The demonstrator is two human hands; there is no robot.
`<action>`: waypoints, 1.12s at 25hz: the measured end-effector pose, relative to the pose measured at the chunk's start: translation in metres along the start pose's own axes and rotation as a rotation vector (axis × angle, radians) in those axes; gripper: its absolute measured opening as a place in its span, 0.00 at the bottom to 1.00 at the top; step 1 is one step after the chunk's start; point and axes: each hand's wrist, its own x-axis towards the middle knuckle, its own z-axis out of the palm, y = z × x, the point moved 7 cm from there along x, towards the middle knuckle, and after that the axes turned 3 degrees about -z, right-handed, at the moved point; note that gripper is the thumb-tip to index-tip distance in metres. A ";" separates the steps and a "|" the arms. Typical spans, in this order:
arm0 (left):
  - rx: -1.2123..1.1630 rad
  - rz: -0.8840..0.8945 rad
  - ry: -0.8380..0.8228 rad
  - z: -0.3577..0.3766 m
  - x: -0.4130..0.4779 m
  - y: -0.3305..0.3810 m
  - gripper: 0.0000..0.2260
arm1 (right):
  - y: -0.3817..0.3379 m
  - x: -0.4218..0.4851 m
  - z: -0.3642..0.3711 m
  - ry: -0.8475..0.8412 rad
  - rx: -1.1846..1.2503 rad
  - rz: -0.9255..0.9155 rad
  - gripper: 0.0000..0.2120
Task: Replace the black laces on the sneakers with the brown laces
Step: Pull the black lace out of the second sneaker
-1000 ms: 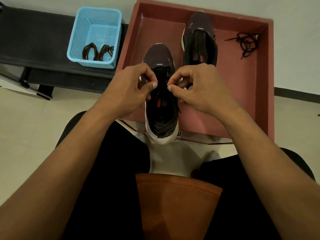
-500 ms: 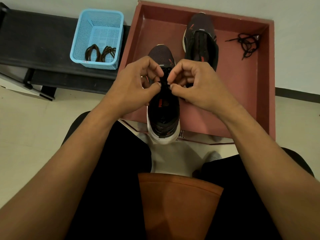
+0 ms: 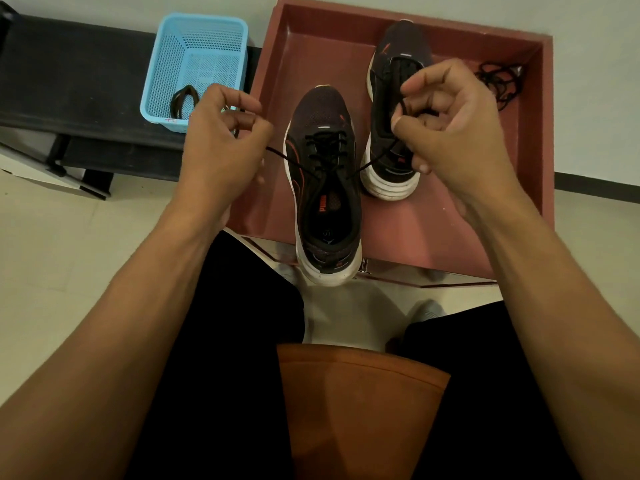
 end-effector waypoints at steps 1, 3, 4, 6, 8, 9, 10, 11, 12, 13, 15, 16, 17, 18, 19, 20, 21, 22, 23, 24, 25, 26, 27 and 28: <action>0.028 -0.006 0.025 -0.003 0.001 -0.003 0.11 | 0.002 0.001 -0.005 0.031 -0.054 0.000 0.12; 0.119 0.018 0.053 -0.009 0.006 -0.009 0.13 | 0.006 0.001 -0.012 0.081 -0.195 0.000 0.13; 0.180 0.048 0.076 -0.012 0.007 -0.010 0.14 | 0.009 0.001 -0.015 0.107 -0.251 -0.002 0.14; 0.302 0.129 0.152 -0.020 0.010 -0.010 0.14 | 0.009 0.001 -0.019 0.153 -0.317 -0.025 0.15; 0.395 0.187 0.194 -0.022 0.009 -0.006 0.14 | 0.004 0.001 -0.020 0.182 -0.354 -0.075 0.14; 0.443 0.209 0.180 -0.019 0.008 -0.004 0.14 | -0.001 0.000 -0.018 0.180 -0.362 -0.097 0.13; 0.489 0.236 0.145 -0.013 0.006 0.000 0.13 | -0.006 -0.002 -0.013 0.161 -0.365 -0.116 0.10; 0.524 0.275 0.092 -0.005 0.003 0.005 0.11 | -0.011 -0.005 -0.007 0.125 -0.367 -0.135 0.08; 0.548 0.319 0.018 0.005 0.000 0.008 0.09 | -0.015 -0.008 0.001 0.075 -0.375 -0.152 0.07; 0.560 0.361 -0.073 0.017 -0.004 0.011 0.08 | -0.017 -0.011 0.009 0.018 -0.393 -0.164 0.07; 0.577 0.415 -0.240 0.037 -0.012 0.013 0.08 | -0.017 -0.017 0.023 -0.122 -0.453 -0.160 0.09; 0.599 0.435 -0.291 0.045 -0.016 0.012 0.10 | -0.014 -0.019 0.030 -0.195 -0.496 -0.142 0.10; 0.633 0.449 -0.314 0.050 -0.018 0.011 0.11 | -0.009 -0.021 0.035 -0.255 -0.547 -0.117 0.11; 0.664 0.456 -0.319 0.054 -0.019 0.011 0.12 | -0.003 -0.023 0.039 -0.292 -0.603 -0.091 0.12; 0.684 0.455 -0.318 0.056 -0.019 0.010 0.13 | 0.001 -0.025 0.041 -0.302 -0.652 -0.070 0.13; 0.695 0.457 -0.313 0.058 -0.020 0.010 0.13 | 0.004 -0.027 0.042 -0.291 -0.686 -0.060 0.14; 0.701 0.460 -0.307 0.058 -0.020 0.010 0.13 | 0.005 -0.028 0.044 -0.270 -0.702 -0.058 0.15; 0.705 0.460 -0.300 0.058 -0.020 0.010 0.13 | 0.006 -0.030 0.045 -0.249 -0.699 -0.055 0.15; 0.709 0.459 -0.295 0.057 -0.020 0.010 0.13 | 0.008 -0.031 0.045 -0.236 -0.678 -0.043 0.14; 0.710 0.458 -0.290 0.056 -0.020 0.009 0.13 | 0.009 -0.031 0.045 -0.231 -0.647 -0.015 0.12; 0.708 0.454 -0.286 0.056 -0.020 0.009 0.13 | 0.012 -0.032 0.044 -0.229 -0.610 0.020 0.09; 0.708 0.446 -0.283 0.055 -0.020 0.009 0.12 | 0.014 -0.033 0.042 -0.230 -0.567 0.062 0.08; 0.711 0.439 -0.278 0.055 -0.020 0.009 0.12 | 0.018 -0.033 0.040 -0.237 -0.505 0.119 0.06; 0.720 0.439 -0.270 0.056 -0.020 0.009 0.11 | 0.024 -0.034 0.038 -0.244 -0.420 0.194 0.05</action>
